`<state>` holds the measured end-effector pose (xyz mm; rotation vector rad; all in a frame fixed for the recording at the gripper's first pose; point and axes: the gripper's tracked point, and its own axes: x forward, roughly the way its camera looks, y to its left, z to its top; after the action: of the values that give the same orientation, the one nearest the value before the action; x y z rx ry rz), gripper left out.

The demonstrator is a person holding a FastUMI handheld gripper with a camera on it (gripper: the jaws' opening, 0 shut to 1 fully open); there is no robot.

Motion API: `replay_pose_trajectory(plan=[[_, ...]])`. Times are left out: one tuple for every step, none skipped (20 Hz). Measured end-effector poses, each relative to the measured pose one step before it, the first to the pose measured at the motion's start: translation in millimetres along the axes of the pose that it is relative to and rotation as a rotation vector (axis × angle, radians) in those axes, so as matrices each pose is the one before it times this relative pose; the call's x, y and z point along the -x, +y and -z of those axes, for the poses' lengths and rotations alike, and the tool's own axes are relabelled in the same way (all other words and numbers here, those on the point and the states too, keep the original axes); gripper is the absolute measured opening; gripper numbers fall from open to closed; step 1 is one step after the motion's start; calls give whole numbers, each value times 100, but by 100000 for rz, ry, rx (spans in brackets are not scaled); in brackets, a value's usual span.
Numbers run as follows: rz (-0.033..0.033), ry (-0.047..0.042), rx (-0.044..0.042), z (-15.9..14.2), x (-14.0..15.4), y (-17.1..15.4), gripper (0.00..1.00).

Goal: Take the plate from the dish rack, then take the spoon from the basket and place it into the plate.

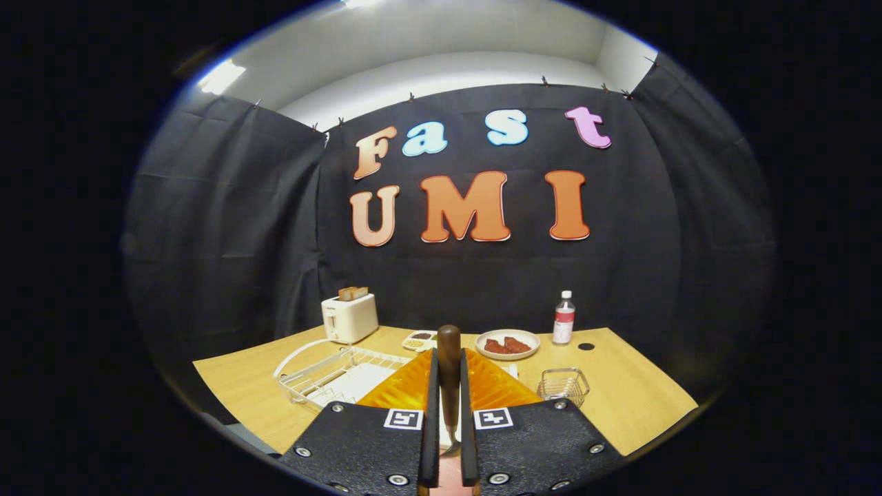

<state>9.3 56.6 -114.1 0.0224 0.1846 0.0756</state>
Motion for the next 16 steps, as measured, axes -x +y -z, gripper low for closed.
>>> replay_pose_trajectory(plan=[[-1895,1442,-329,647,-129,719,13],[-1089,1309,213,616,147,644,13],[-1461,940,512,564,-33,655,13],[-1816,981,614,524,22,957,13],[-1785,861,599,519,-204,829,13],[-2099,876,118,516,-198,930,13],[-1993,1119,-300,551,-74,783,13],[-1977,946,-498,498,-260,696,13],[-1172,868,-572,497,-101,574,13],[-1064,1181,-374,638,-154,468,13],[-1089,776,53,493,-20,410,13],[-982,1218,209,615,-37,421,13],[-1097,1655,42,797,119,247,13],[-573,1416,9,648,137,91,13],[-252,1417,30,652,201,-67,13],[483,1615,112,595,166,-261,13]])
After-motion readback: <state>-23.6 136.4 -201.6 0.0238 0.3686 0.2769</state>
